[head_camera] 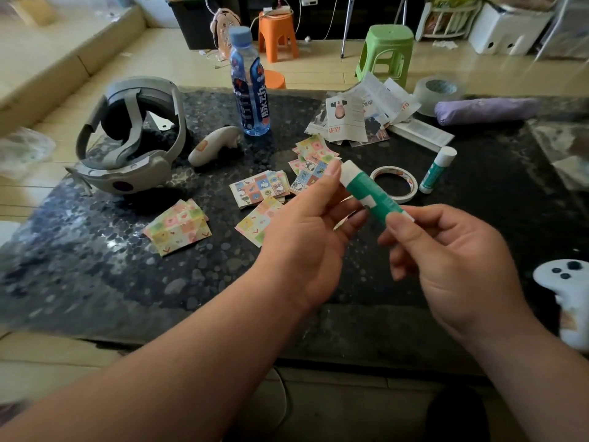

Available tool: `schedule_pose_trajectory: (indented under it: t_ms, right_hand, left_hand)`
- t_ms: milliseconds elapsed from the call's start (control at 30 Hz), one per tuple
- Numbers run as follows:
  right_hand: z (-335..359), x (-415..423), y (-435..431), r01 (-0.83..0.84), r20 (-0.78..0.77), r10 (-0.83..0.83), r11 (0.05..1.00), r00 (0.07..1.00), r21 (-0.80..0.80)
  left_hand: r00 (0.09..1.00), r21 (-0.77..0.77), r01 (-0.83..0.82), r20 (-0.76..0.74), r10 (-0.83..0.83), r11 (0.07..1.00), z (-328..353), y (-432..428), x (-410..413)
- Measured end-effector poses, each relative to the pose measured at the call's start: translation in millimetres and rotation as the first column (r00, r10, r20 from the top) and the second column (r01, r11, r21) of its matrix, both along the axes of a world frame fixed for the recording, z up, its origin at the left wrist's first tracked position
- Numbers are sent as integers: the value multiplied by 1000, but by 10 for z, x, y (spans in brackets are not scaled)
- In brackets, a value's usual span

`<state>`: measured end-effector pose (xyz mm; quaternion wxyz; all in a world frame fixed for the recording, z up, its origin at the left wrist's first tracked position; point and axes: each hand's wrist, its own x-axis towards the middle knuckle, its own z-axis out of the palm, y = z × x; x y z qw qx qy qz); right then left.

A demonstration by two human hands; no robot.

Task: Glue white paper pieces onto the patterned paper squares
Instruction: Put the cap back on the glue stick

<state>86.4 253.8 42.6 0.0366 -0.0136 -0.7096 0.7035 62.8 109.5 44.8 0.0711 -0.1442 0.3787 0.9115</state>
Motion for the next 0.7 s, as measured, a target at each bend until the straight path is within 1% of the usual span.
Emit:
schedule_pose_trajectory:
  t_ms: [100,200,267,300,367,400,433,467,500,533,567,600,633,700]
  right_hand:
    - [-21,-40,8,-55,98,70,988,993,-142]
    - [-38,-56,22,-109,168,147,970,975,-217]
    - [-31,-71,43,-154,208,198,966,958,-210]
    - [-29,-85,60,-187,224,225,966,948,-181]
    - [-29,-146,131,-244,249,265,963,931,-112]
    - [-29,-193,185,-246,265,251,968,931,-54]
    - [-32,-251,251,-232,277,206,971,938,64]
    - [-51,-326,329,-207,280,135,947,950,246]
    - [-92,-403,424,-163,263,42,875,964,456]
    - [-144,-481,524,-109,232,-53,769,971,630]
    - [-203,-548,615,-64,209,-132,685,969,726]
    - [-266,-602,686,-34,202,-192,639,960,769]
    - [-328,-649,740,-14,198,-235,612,952,791]
    - [-448,-730,810,-1,171,-263,543,949,840]
  left_hand:
    - [1000,-2,-4,28,4,1000,30,-29,9]
    - [999,-10,7,51,-7,1000,31,-61,-10]
    - [998,-1,28,59,-28,1000,9,-86,-25]
    - [998,-5,29,63,-29,1000,-1,-95,-30]
    - [997,-75,13,79,-7,997,-20,-82,-40]
    - [996,-155,18,92,-3,988,-27,-70,-37]
    - [994,-249,37,111,-10,968,-33,-52,-26]
    - [991,-334,70,130,-28,940,-40,-35,-7]
    - [987,-401,119,147,-65,908,-48,-20,19]
    - [980,-457,177,161,-115,871,-69,-15,42]
    - [969,-513,240,179,-170,825,-83,-12,67]
    - [954,-571,298,199,-223,765,-105,-14,85]
    - [938,-621,345,213,-273,704,-128,-19,98]
    - [909,-675,400,207,-361,620,-160,-16,124]
